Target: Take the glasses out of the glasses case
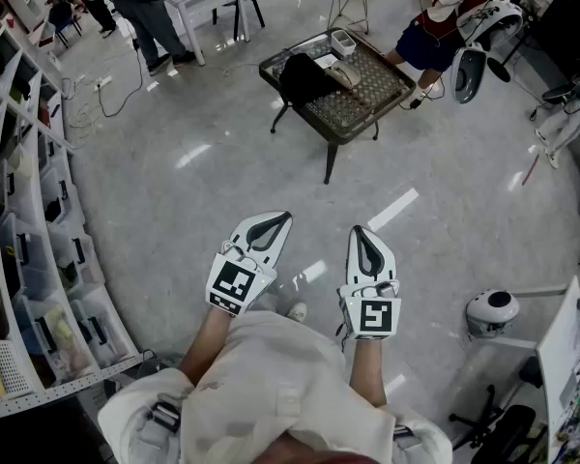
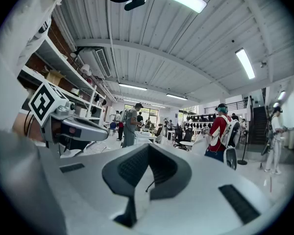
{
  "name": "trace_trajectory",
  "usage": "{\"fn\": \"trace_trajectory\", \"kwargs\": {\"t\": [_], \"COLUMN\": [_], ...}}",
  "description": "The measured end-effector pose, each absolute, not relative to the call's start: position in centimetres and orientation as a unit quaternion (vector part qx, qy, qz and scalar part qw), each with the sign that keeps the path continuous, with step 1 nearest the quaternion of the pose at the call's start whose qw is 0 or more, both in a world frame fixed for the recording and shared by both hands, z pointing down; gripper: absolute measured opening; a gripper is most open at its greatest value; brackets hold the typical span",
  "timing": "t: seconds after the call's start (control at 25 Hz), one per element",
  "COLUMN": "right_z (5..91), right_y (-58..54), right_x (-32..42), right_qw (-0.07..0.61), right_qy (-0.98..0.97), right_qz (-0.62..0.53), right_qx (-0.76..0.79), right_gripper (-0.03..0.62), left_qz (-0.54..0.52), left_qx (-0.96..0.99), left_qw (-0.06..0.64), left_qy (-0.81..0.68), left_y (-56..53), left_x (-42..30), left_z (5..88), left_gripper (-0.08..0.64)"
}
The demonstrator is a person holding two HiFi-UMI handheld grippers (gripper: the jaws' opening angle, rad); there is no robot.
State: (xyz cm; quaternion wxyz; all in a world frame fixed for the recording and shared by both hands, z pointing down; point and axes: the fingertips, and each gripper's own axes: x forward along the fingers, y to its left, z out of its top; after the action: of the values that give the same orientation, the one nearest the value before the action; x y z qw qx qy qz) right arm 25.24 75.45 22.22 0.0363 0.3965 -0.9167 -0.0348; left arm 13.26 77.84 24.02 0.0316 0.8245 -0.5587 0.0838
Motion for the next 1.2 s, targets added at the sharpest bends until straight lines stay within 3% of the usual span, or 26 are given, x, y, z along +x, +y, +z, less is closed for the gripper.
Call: {"fn": "trace_trajectory", "kwargs": {"t": [0.4, 1.2], "right_z": [23.2, 23.7], "right_y": [73.2, 58.9], "right_x": [24.7, 14.2], "right_qw": [0.046, 0.071], "right_qy": [-0.925, -0.912], "right_qz": [-0.043, -0.046], "right_qx": [0.375, 0.401], "right_gripper": [0.006, 0.006], "left_qz": [0.079, 0.069], "left_qx": [0.821, 0.845], "left_qw": [0.017, 0.015], "left_qy": [-0.565, -0.531], "left_y": [76.0, 60.5], "left_x": [14.3, 4.3], "left_z": [23.5, 23.8], "left_gripper": [0.012, 0.012]}}
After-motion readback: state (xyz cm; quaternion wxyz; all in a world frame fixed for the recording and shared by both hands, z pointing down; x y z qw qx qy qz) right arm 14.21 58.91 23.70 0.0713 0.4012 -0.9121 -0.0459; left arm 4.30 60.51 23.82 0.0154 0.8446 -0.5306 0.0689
